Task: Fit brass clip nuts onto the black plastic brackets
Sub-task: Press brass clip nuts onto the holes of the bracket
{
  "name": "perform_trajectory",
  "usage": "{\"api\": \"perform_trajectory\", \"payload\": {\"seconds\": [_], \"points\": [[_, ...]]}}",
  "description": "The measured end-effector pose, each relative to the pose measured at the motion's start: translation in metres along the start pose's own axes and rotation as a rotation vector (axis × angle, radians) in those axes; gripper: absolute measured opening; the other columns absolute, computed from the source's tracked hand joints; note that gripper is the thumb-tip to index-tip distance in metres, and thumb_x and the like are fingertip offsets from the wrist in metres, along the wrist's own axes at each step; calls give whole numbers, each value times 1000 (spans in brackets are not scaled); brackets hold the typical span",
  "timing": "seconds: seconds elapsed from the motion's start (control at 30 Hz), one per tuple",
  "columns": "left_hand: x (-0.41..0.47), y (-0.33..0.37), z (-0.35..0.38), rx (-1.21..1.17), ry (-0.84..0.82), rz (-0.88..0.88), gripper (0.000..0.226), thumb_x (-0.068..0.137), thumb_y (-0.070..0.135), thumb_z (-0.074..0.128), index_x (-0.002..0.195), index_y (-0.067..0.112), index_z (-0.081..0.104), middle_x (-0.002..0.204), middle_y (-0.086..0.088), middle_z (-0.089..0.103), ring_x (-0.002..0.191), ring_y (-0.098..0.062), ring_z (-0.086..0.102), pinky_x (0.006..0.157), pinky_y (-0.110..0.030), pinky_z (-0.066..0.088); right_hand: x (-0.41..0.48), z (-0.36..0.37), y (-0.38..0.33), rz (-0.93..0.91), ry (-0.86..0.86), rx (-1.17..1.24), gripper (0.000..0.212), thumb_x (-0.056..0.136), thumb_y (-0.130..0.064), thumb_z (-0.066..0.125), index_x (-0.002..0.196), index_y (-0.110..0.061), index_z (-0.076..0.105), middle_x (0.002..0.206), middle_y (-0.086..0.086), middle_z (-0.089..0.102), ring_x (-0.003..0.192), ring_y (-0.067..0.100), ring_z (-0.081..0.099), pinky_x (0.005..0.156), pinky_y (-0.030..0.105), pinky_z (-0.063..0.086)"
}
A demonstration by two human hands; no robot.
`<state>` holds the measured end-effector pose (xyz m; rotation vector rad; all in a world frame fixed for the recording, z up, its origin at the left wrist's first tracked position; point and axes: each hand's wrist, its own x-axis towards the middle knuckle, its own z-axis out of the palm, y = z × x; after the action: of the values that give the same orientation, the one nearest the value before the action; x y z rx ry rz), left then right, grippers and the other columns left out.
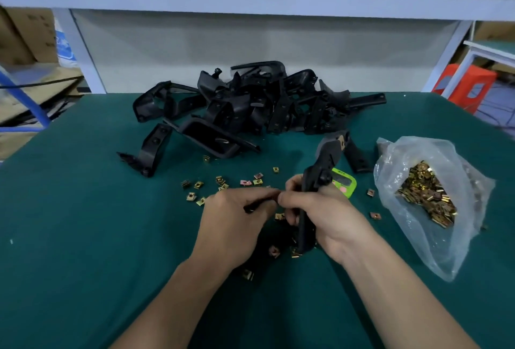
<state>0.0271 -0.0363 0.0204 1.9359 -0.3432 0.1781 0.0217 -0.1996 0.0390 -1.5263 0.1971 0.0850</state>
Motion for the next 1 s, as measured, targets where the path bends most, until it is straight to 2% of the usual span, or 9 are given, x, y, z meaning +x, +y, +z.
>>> {"api": "perform_trajectory", "payload": {"seconds": [0.1,0.2,0.27,0.33,0.47,0.6,0.73,0.83,1.0], "points": [[5,-4,3,-94,19,-90,29,91,12,74,91,39,81,82,21,76,80,4,71,70,-6,49,2,-13,-5,-68,146,-218,14,73,-6,71,66,-14,61,55,5,53,52,21,49,55,33,39],[8,-6,1,-195,7,-177,20,90,13,76,89,33,82,78,11,77,75,-4,72,69,-10,52,4,-28,-5,-169,380,-566,9,77,-15,72,77,-17,63,57,-2,61,53,19,53,51,28,44],[8,-6,0,-260,0,-210,20,86,10,80,84,30,82,75,2,78,70,-17,73,64,-17,55,2,-31,-1,-227,503,-803,15,82,-18,72,83,-26,61,65,-6,64,65,18,60,60,33,51],[8,-4,-1,-305,1,-206,19,83,7,81,81,26,82,73,-4,77,66,-24,72,60,-21,56,1,-27,4,-267,540,-942,21,82,-18,70,89,-30,55,72,-7,63,70,24,59,64,38,50],[6,0,-2,-407,2,-198,26,82,1,80,81,26,83,72,-9,76,61,-18,67,59,-22,55,1,-22,9,-294,550,-1043,26,80,-15,66,89,-35,51,71,-10,56,66,25,49,59,34,35],[4,5,-7,-498,-74,-214,27,87,-2,73,86,23,85,80,-13,77,68,-16,69,64,-18,54,-3,-22,12,-276,579,-1130,26,77,-14,65,82,-32,47,68,-10,49,62,25,42,53,32,26],[3,7,-10,-516,-187,-299,24,92,-2,68,91,16,84,83,-13,78,68,-14,68,62,-20,54,-5,-23,13,-241,589,-1140,21,77,-13,64,82,-28,50,68,-7,51,64,29,44,58,34,33],[3,4,-12,-484,-202,-334,15,90,1,71,91,11,82,83,-13,77,67,-15,68,61,-20,53,-5,-22,13,-214,583,-1130,21,78,-14,63,82,-29,49,67,-6,49,67,32,45,63,35,37],[3,4,-12,-478,-209,-336,17,87,-1,74,87,13,84,82,-14,77,69,-15,71,62,-19,54,-5,-22,14,-206,582,-1141,20,77,-14,62,81,-29,49,65,-8,46,66,32,45,63,35,36]]}}
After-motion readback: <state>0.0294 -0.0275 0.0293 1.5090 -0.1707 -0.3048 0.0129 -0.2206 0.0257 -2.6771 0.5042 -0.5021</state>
